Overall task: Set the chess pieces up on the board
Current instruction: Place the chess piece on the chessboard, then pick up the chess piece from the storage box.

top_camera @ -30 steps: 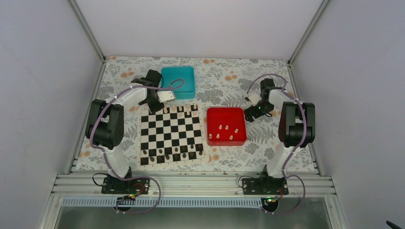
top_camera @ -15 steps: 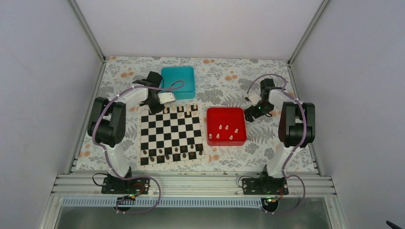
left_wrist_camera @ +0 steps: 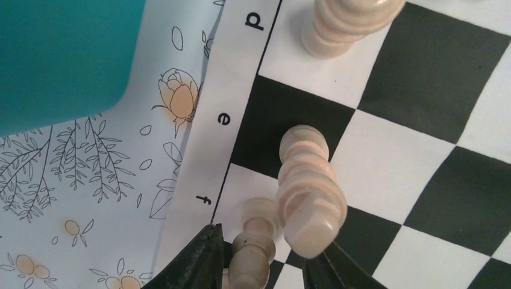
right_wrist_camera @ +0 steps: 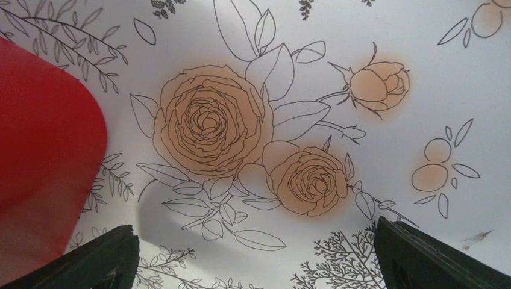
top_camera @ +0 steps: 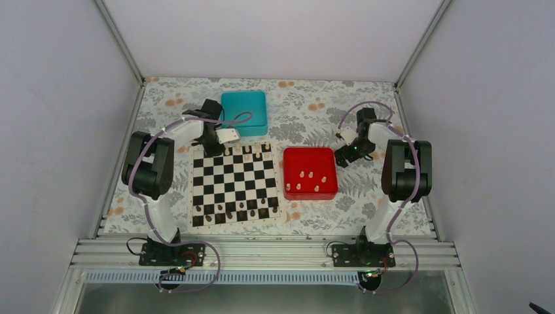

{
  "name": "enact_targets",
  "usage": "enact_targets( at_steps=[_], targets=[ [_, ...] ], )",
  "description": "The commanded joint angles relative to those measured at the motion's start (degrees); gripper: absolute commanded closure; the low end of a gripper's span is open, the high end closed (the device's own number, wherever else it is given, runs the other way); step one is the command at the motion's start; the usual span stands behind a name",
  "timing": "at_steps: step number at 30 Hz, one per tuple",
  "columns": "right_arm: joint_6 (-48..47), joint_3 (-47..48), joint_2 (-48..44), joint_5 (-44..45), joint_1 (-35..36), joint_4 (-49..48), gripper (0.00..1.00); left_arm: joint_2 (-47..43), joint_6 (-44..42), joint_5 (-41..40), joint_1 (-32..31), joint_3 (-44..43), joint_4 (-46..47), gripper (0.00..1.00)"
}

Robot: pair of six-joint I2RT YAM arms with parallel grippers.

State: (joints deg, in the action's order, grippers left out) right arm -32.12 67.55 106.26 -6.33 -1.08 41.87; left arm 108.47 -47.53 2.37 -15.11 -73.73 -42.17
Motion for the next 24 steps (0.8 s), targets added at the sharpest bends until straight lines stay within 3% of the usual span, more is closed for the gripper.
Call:
enact_targets(
  at_steps=[1,11,17,24],
  targets=[
    [-0.53,-0.68,0.77,0.26,0.56,0.28,0.0,-2.11,-0.5,-0.55,0.35,-2.89,-2.6,0.66],
    [-0.74,-0.94,0.6,0.09,0.56,0.28,0.0,-6.99,-0.22,-2.16,-2.43,-14.69,-13.4,0.59],
    [-0.51,-0.76,0.4,0.15,0.55,-0.01,0.0,-7.95,2.29,-5.21,-14.24,-21.9,-16.63,0.58],
    [-0.48,-0.74,0.07,0.06,0.56,-0.03,0.0,-0.57,4.08,-4.75,-28.1,-34.15,-18.96,0.55]
  ],
)
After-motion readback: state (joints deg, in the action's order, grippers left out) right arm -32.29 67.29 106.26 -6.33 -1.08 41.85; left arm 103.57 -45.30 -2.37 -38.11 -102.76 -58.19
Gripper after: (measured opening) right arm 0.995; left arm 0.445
